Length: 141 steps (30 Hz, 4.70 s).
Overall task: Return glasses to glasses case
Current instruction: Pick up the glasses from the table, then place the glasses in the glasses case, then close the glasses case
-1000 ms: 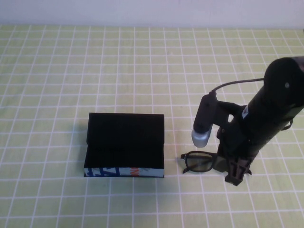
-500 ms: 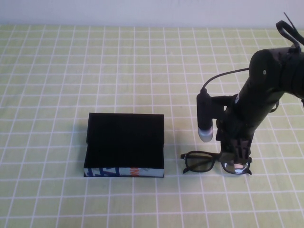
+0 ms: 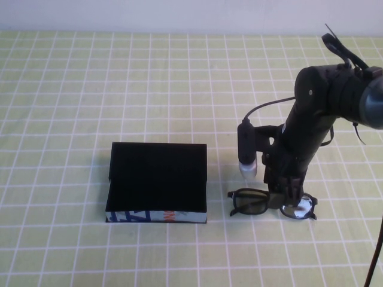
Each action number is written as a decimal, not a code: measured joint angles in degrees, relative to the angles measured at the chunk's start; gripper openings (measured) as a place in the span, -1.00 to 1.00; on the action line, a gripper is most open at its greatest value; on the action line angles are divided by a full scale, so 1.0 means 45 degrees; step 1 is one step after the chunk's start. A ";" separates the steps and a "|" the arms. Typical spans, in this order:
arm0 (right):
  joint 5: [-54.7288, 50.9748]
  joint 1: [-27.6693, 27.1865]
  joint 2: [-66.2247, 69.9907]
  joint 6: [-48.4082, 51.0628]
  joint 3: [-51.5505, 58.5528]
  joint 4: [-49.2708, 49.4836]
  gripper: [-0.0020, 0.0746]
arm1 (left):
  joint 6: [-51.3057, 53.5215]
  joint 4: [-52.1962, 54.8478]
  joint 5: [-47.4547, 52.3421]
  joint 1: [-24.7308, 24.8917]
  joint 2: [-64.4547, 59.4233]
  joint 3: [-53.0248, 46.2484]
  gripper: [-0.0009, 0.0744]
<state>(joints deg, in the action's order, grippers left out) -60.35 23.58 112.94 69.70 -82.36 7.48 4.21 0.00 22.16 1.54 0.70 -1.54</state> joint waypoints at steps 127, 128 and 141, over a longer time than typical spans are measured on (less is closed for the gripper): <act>-0.2281 0.4568 0.1024 -0.8868 -0.7300 -0.4038 -0.95 | 0.0000 0.0000 0.0000 0.0000 0.0000 0.0000 -0.98; -0.2305 0.4406 0.0956 -0.8901 -0.7300 -0.3887 -0.96 | 0.0000 0.0000 0.0000 0.0000 0.0000 0.0000 -0.98; -0.2354 0.1857 0.0320 -0.9368 -0.7300 0.1126 -0.98 | -0.0092 0.0143 -0.0965 0.0000 0.0000 0.0000 -0.98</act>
<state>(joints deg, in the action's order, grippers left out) -70.94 31.94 114.38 27.55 -115.21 12.55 3.79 0.64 17.81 1.54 0.70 -1.54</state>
